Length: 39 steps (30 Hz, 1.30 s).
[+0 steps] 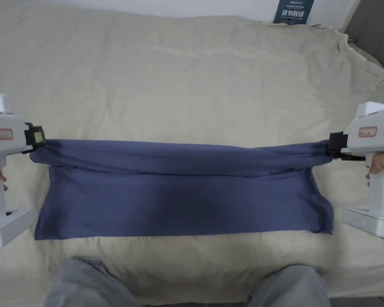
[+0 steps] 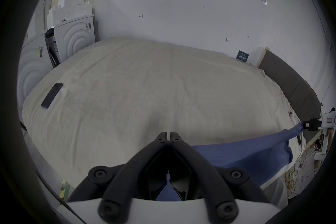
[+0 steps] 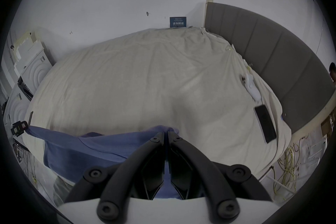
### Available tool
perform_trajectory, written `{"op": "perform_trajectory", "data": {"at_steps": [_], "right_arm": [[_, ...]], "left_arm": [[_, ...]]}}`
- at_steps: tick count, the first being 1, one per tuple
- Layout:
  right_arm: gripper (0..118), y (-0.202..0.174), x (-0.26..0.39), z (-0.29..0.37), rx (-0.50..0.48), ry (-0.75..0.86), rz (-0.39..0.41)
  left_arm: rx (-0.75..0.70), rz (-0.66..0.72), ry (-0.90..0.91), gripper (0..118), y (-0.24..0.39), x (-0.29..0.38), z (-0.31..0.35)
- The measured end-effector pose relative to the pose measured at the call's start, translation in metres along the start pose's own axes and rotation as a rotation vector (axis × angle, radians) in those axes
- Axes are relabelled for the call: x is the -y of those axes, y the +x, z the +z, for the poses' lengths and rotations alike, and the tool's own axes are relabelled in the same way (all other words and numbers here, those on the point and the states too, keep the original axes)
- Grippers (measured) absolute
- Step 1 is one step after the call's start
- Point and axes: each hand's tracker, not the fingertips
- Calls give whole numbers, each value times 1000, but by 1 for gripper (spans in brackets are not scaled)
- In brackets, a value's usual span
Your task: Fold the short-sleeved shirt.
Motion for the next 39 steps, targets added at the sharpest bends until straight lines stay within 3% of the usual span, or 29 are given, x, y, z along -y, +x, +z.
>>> {"op": "perform_trajectory", "data": {"at_steps": [11,17,18,19,20,21,22,23,25,29,36,39], "right_arm": [[2,11,97,-43,68,-191,-68],[7,12,115,-54,84,-210,-109],[18,12,114,-53,83,-207,-111],[39,13,111,-51,85,-207,-104],[75,15,108,-48,83,-211,-89],[98,17,106,-43,80,-216,-73],[108,19,102,-37,91,-216,-59],[108,22,97,-27,96,-190,-48],[108,26,83,-9,98,-114,10],[108,22,49,34,131,58,89],[108,-8,27,88,80,396,67],[108,-24,35,95,62,507,54]], "left_arm": [[-96,-20,-201,0,0,89,-25],[-124,-21,-261,2,-1,110,-32],[-125,-15,-262,8,1,111,-29],[-125,-9,-263,17,-1,110,-27],[-123,-4,-265,33,-2,108,-25],[-124,-2,-271,54,-5,104,-22],[-126,4,-278,78,-9,99,-19],[-125,12,-284,101,-13,94,-15],[-68,56,-243,115,-21,78,-1],[-7,87,-118,115,-18,34,28],[21,110,190,115,23,-4,67],[21,39,291,115,46,1,75]]}}
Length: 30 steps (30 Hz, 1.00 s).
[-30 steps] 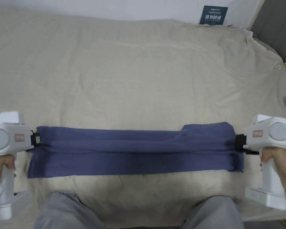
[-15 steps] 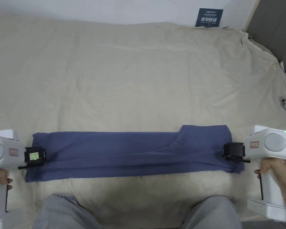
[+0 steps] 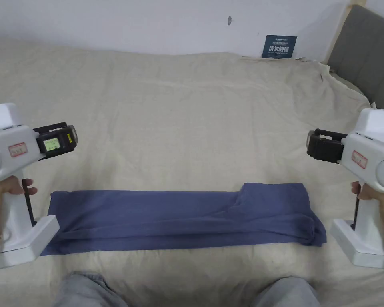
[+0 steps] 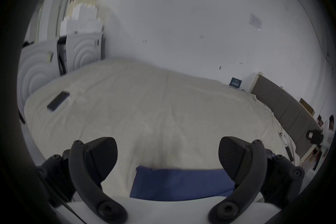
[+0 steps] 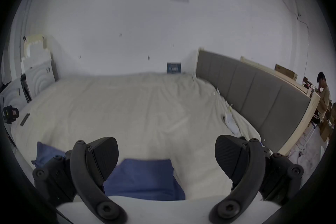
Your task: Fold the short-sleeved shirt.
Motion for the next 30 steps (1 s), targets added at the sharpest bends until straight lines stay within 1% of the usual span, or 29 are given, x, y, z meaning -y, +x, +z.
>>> {"op": "perform_trajectory", "data": {"at_steps": [2,4,5,8,9,10,11,12,13,14,15,17,21,25,30], "right_arm": [[108,-9,5,6,-24,51,-25],[108,-17,11,12,-48,97,-38],[108,-22,13,15,-54,109,-35],[107,-33,21,23,-72,159,-28],[105,-37,23,26,-84,169,-24],[98,-40,24,28,-90,178,-24],[79,-42,25,30,-96,189,-26],[59,-45,26,32,-95,193,-26],[36,-47,26,32,-99,195,-24],[8,-49,27,31,-99,196,-27],[3,-50,27,30,-93,199,-30],[0,-49,27,29,-101,202,-30],[0,-47,29,23,-112,190,-25],[0,-43,31,18,-119,175,-35],[0,-52,32,22,-119,167,-15]], "left_arm": [[-39,-54,93,110,16,7,7],[-42,-85,142,101,29,13,12],[-46,-105,155,93,35,15,14],[-53,-172,224,75,49,23,22],[-52,-176,232,68,53,24,25],[-40,-180,236,56,56,25,27],[-33,-180,238,37,57,26,28],[-27,-180,241,21,59,27,29],[-28,-181,241,10,61,29,29],[-32,-183,245,0,62,31,30],[-33,-187,246,0,63,31,31],[-10,-185,235,0,62,32,33],[0,-203,213,0,62,36,30],[15,-166,200,0,59,39,28],[14,-152,186,0,54,39,25]]}}
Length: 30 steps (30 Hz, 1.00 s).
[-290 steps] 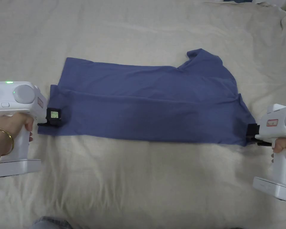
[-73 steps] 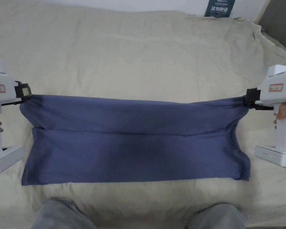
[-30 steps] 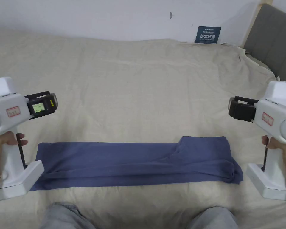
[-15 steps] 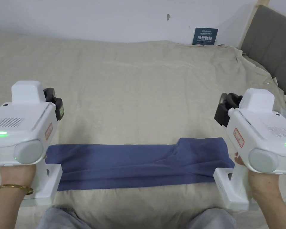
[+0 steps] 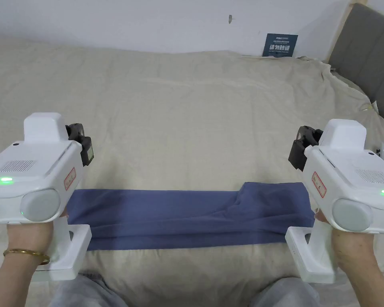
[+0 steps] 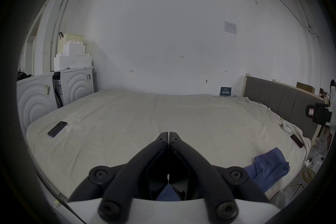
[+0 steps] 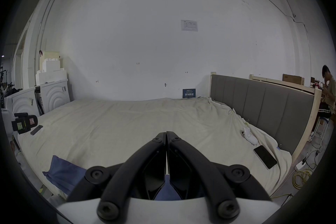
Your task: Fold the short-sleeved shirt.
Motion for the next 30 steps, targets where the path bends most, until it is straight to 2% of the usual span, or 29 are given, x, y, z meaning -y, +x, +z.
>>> {"op": "perform_trajectory", "data": {"at_steps": [14,16,17,18,20,21,22,23,28,30], "right_arm": [[0,-13,-3,-1,0,-20,10],[0,-14,-5,-2,-4,-23,6],[0,-15,-6,-3,-4,-25,5],[0,-16,-6,-3,-7,-27,5],[0,-17,-7,-6,-9,-34,3],[0,-18,-7,-7,-10,-39,2],[0,-20,-6,-8,-11,-43,2],[0,-22,-5,-9,-9,-47,5],[0,-27,3,-17,-9,-84,14],[0,-29,6,-19,-8,-94,21]], "left_arm": [[-19,-2,2,0,-21,-6,-5],[-14,43,-6,12,-32,-8,-7],[-11,76,-27,25,-37,-10,-8],[10,108,-55,42,-45,-11,-11],[13,117,-105,89,-60,-12,-18],[5,113,-137,103,-67,-11,-23],[15,125,-172,112,-75,-9,-28],[50,155,-209,116,-86,-6,-32],[223,439,-451,116,-142,23,-63],[272,511,-549,116,-162,41,-77]]}}
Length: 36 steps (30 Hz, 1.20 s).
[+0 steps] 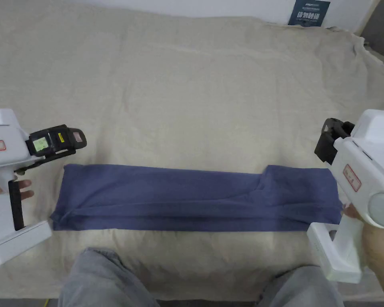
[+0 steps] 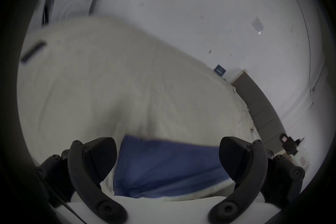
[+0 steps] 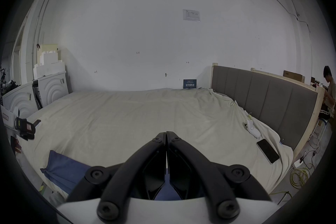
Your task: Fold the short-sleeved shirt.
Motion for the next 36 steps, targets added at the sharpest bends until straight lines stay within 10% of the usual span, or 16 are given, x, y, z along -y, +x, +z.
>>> {"op": "perform_trajectory", "data": {"at_steps": [9,23,26,28,29,36], "right_arm": [[0,-5,7,-11,20,-41,18],[0,-4,18,-18,32,-93,41],[0,-6,19,-18,26,-97,46],[0,-6,20,-18,24,-99,46],[0,-6,20,-19,20,-101,46],[0,-3,19,-16,-1,-97,35]], "left_arm": [[66,128,-315,116,-59,26,-41],[166,222,-288,118,-55,40,-64],[177,201,-286,62,-47,41,-64],[136,165,-284,50,-44,40,-65],[71,125,-273,15,-39,42,-67],[-121,106,-271,5,-19,41,-59]]}}
